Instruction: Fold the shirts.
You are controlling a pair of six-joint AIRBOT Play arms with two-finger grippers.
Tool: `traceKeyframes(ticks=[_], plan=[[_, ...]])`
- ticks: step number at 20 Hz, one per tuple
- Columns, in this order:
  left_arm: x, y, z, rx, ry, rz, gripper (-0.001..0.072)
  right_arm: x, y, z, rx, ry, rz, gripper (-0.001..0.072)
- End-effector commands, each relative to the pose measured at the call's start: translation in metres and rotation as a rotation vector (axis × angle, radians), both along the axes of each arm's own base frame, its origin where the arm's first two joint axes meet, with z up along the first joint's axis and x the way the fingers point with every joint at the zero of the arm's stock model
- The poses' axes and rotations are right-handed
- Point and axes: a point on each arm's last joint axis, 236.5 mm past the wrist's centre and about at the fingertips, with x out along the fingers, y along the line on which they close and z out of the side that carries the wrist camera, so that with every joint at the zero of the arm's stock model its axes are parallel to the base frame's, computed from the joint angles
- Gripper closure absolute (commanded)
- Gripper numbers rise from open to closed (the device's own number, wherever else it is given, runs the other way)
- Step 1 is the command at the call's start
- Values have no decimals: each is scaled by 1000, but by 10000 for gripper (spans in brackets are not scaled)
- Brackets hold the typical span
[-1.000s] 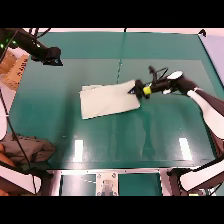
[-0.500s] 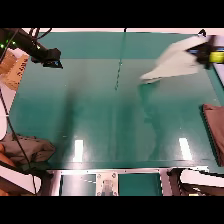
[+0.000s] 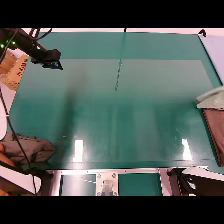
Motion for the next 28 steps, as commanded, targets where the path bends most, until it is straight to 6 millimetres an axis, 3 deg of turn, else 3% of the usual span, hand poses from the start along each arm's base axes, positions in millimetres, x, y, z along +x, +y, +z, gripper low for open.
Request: traceKeyframes(ticks=[1,7,11,12,14,16,17,19,20,21,23,24,26,28], plan=[[-1,0,0,0,4,-1,679,-58,-33,-14,12,88,-102,700],[-5,0,-1,1,18,-7,679,-162,-50,-74,9,537,-281,700],[-12,0,-3,5,48,-19,680,-236,-37,-138,124,880,-390,698],[-14,1,-3,6,54,-22,680,-257,-34,-151,137,969,-414,615],[-14,1,-3,6,56,-22,680,-282,-26,-169,173,1083,-442,100],[-14,0,-3,6,54,-22,679,-283,-23,-172,198,1089,-462,100],[-13,0,-3,6,51,-21,680,-274,-26,-168,201,1061,-483,100],[-9,0,-1,3,34,-14,680,-226,-35,-154,154,916,-447,114],[-9,-1,0,-2,29,-14,681,-190,-35,-145,121,821,-390,369],[-10,-1,4,-4,20,-12,681,-151,-30,-135,74,728,-305,699],[-12,-1,18,-11,-3,14,681,-81,0,-125,-10,614,-125,699],[-16,-1,26,-16,-11,34,681,-56,20,-124,-63,608,-32,700],[-35,0,35,-20,-13,54,681,-19,74,-129,-132,605,165,702],[-66,2,30,-12,22,76,681,-2,134,-139,-190,599,337,702]])
